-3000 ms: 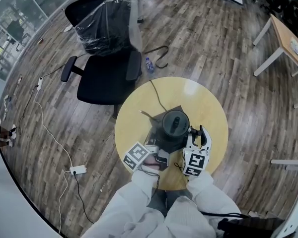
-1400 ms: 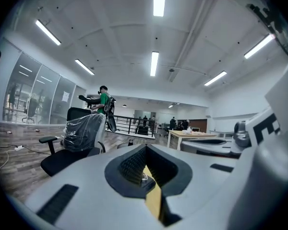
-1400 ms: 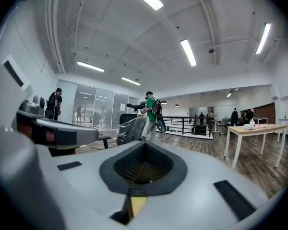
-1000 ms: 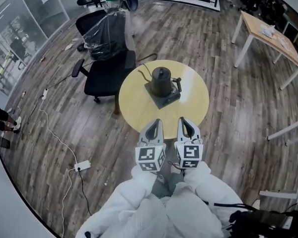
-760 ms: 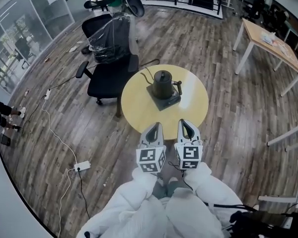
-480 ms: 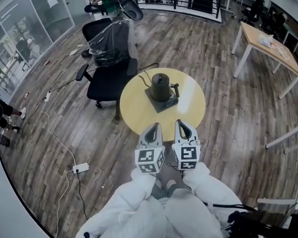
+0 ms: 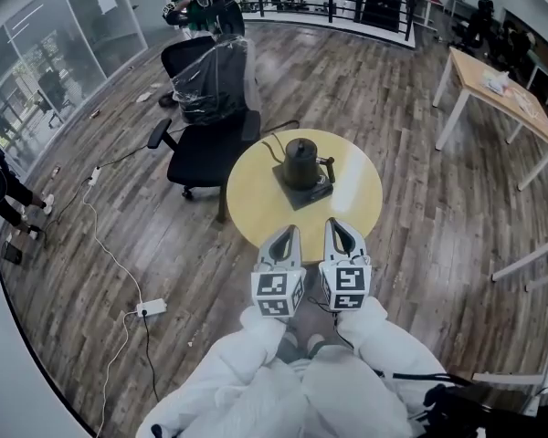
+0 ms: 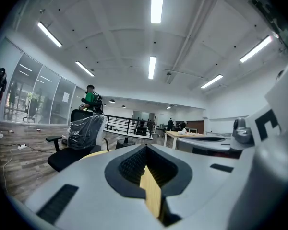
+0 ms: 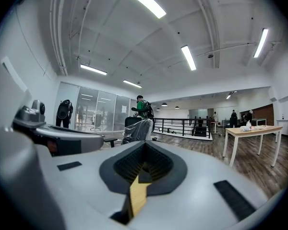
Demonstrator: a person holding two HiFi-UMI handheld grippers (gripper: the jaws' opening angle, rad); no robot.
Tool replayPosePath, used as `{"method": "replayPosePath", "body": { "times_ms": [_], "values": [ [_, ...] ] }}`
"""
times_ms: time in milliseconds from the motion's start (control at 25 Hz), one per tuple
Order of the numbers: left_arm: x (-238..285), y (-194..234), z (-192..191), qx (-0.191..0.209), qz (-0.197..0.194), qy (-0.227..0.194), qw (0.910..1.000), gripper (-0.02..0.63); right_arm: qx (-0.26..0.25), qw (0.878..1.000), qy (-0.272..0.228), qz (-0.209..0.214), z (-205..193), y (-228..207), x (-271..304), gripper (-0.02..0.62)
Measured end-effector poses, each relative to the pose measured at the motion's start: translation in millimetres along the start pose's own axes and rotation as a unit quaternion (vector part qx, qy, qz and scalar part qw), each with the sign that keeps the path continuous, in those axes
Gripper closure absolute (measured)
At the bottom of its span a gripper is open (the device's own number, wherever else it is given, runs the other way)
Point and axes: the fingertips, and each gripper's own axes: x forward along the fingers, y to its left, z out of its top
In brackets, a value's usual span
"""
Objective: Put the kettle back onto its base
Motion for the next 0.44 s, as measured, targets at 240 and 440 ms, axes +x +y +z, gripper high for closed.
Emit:
{"method": "replayPosePath", "body": {
  "times_ms": [240,440],
  "values": [
    [2.9,3.6,-4.7,0.002,0.001,0.008,1.0000,0.606,0.000,1.000,0.000,0.005,-2.8,5.2,3.1,0.583],
    [5.9,3.2,-5.2,0.003,0.001,0.013,0.9999,0.606,0.005,1.000,0.002,0.001,-4.7,2.7,2.8,0.584]
  ]
}}
